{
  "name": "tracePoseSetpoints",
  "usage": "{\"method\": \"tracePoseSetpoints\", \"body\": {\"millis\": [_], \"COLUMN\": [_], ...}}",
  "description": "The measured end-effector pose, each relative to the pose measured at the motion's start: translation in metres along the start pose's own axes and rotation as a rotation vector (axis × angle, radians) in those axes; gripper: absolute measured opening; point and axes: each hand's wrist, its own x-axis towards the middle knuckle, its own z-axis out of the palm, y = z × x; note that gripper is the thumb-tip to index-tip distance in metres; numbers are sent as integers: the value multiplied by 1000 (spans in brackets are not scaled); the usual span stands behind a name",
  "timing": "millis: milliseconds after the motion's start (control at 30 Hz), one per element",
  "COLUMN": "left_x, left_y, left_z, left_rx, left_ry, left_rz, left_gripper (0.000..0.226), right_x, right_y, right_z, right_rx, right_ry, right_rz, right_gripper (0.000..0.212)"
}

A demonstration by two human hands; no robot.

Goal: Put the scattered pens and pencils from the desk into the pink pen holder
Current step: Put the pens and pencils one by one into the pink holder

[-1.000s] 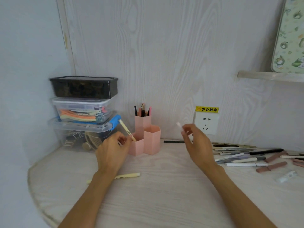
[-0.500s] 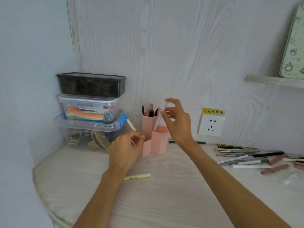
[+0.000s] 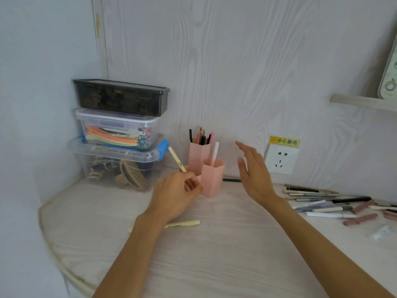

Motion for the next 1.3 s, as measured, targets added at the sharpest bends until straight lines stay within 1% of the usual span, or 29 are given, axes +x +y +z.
{"method": "tracePoseSetpoints", "body": {"millis": [33,100,167,233,300,367,467,600,733,867,1033,1100,1167,1200,1267,1300], "left_x": [0,0,1,2,2,2,1,-1,-1,0,-1,-3,-2,-1,10,16], "left_y": [0,-1,-2,-2,-1,-2,0,8,19,34,43,45,48,48,45,46], "left_z": [1,2,4,4,5,6,8,11,10,10,0,-6,-16,-23,-41,-52], "left_rx": [16,52,67,65,72,78,80,36,-48,-242,-412,-479,-498,-505,-511,-488], "left_ry": [-40,-103,-129,-119,-101,-87,-93,-58,-22,21,210,256,319,383,559,649], "left_rz": [9,24,24,23,28,29,47,95,67,83,59,35,17,-1,-30,-27], "left_gripper": [9,13,15,17,18,17,14,16,21,13,7,5,6,6,6,10], "right_x": [-5,-16,-26,-26,-22,-21,-34,-50,-42,-40,-38,-38,-40,-42,-46,-47], "right_y": [12,32,43,42,38,31,26,22,7,-12,-35,-43,-45,-42,-30,-24], "right_z": [-1,4,10,11,9,3,-7,-16,-27,-33,-25,-19,-9,-3,4,6], "right_rx": [-63,-174,-250,-337,-407,-390,-252,50,345,563,687,706,605,503,295,226], "right_ry": [6,-112,-219,-293,-318,-292,-286,-330,-249,-182,-143,-137,-97,-74,-95,-132], "right_rz": [74,167,187,202,195,171,151,181,202,139,78,44,-10,-34,-65,-81], "right_gripper": [34,34,36,36,34,27,16,10,9,13,13,16,26,37,57,63]}}
